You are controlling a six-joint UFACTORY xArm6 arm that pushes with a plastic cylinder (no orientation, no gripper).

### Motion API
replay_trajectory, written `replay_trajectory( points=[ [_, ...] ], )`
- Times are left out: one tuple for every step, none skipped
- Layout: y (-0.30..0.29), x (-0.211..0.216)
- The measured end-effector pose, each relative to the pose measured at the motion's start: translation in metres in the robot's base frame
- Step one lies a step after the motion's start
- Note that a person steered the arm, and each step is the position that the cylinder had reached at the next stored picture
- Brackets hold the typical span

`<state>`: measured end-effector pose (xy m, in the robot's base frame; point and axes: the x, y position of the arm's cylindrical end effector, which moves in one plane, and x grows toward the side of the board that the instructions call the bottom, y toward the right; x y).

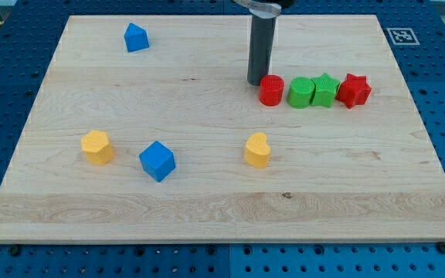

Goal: Move the blue triangle near to the red circle

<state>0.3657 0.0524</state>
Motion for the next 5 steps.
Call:
replay_trajectory(
  points=[
    [0.001, 0.006],
    [0.001, 0.007],
    [-0.013, -0.001],
    [-0.06, -0.041],
    [-0.098, -0.093]
  ],
)
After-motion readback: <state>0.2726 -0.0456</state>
